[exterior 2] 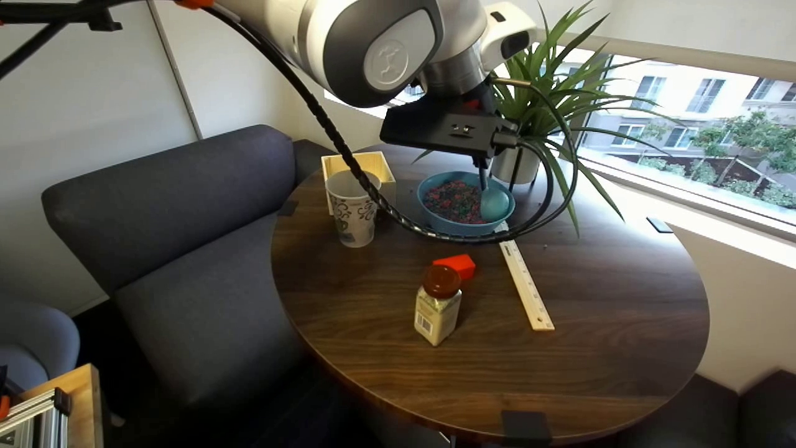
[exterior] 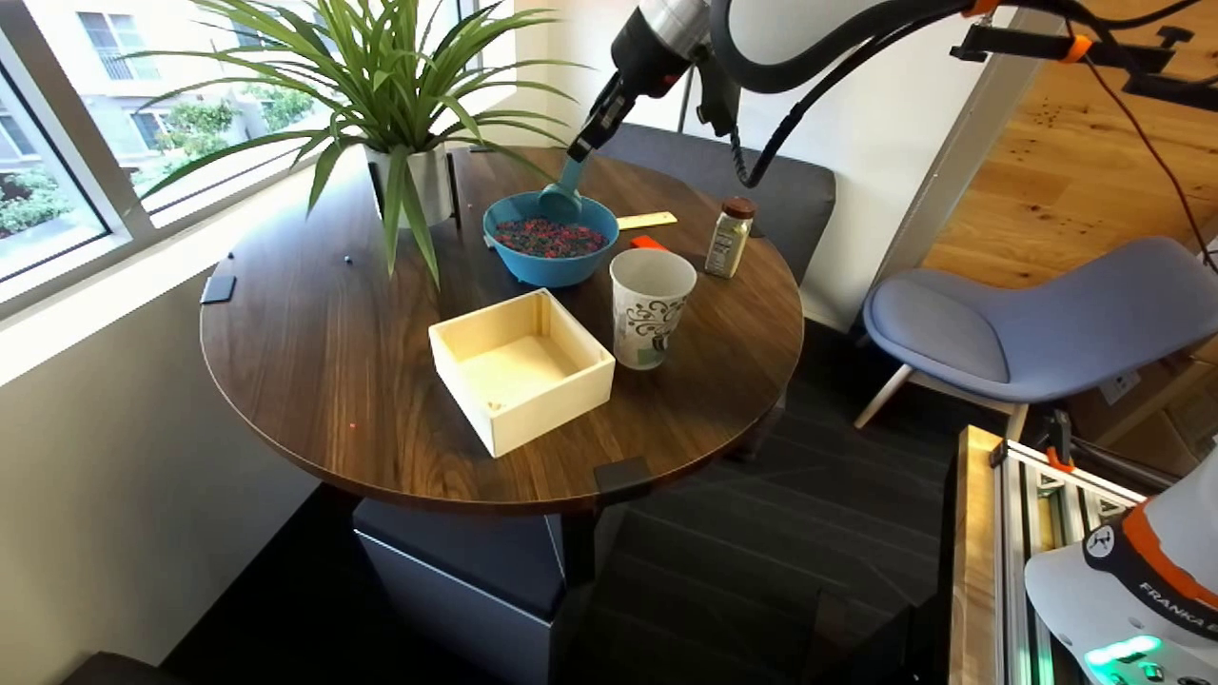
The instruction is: Use the measuring spoon to put some cereal in the cup
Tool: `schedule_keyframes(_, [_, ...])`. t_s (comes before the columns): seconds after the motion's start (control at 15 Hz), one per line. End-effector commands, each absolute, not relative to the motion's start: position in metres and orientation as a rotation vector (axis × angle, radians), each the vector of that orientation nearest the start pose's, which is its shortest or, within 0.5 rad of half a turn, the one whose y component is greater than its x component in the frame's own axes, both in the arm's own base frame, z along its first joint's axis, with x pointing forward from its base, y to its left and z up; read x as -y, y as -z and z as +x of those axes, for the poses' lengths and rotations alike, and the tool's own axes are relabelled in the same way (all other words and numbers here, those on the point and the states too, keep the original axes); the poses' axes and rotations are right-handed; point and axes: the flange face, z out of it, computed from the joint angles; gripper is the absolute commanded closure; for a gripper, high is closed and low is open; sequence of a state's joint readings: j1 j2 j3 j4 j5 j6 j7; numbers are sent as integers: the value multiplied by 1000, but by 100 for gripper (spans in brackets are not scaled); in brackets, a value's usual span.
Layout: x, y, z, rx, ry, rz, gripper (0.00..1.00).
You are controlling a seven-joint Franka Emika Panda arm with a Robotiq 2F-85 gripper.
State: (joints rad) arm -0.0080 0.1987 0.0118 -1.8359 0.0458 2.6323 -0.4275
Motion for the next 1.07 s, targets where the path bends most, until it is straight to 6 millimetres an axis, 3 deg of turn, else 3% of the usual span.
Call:
schedule_keyframes(0.0, [-13,-479,647,636,755,-3038,98])
schedule_keyframes(0.33, [-25,-474,641,615,466,-2904,98])
schedule_keyframes(1.0, [26,-474,638,208,181,-2587,98])
